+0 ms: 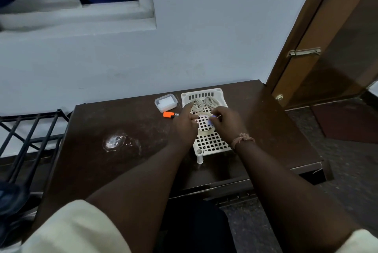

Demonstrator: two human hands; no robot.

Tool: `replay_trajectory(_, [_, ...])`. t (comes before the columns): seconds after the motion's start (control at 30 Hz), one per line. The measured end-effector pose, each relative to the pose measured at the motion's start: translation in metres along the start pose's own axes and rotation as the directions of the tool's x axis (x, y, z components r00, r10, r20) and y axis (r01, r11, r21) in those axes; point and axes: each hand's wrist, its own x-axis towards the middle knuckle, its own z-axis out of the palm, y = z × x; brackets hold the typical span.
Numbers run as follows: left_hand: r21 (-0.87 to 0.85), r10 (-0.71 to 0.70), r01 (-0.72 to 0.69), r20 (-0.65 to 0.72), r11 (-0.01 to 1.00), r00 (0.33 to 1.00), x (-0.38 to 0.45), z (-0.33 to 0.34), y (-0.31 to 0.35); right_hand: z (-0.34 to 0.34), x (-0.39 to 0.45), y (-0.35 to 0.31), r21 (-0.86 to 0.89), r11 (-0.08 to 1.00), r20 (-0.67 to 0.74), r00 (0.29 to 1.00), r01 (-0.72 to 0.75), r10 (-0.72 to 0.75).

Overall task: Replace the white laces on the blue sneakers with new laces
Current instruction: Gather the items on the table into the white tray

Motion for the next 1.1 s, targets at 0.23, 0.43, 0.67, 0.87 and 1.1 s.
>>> replay_trajectory(0.23, [0.078, -0.073, 0.083, -0.122, 0.994, 0.99, 0.002, -0.026, -0.04, -0.004, 0.003, 0.038, -0.025, 0.98, -0.109, 0.975, -0.195, 0.191])
replay_trajectory(0.43, [0.185, -0.103, 0.121, -0.105, 0.975, 0.989, 0.022, -0.032, -0.069, 0.009, 0.013, 0.042, -0.05, 0.976, -0.076, 0.975, -0.211, 0.206])
replay_trajectory(0.67, [0.414, -0.148, 0.128, 0.017, 0.901, 0.989, 0.051, -0.032, -0.088, 0.014, 0.015, 0.047, -0.107, 0.985, -0.075, 0.989, -0.139, 0.131])
replay_trajectory(0.87, [0.576, -0.119, 0.052, 0.08, 0.816, 0.99, 0.072, -0.026, -0.092, 0.011, 0.013, 0.047, -0.161, 0.985, -0.054, 0.997, -0.063, 0.055])
replay_trajectory(1.1, [0.727, 0.003, -0.015, 0.018, 0.686, 1.0, 0.067, -0.014, -0.104, 0.004, 0.006, 0.046, -0.114, 0.993, -0.142, 0.99, -0.044, 0.028])
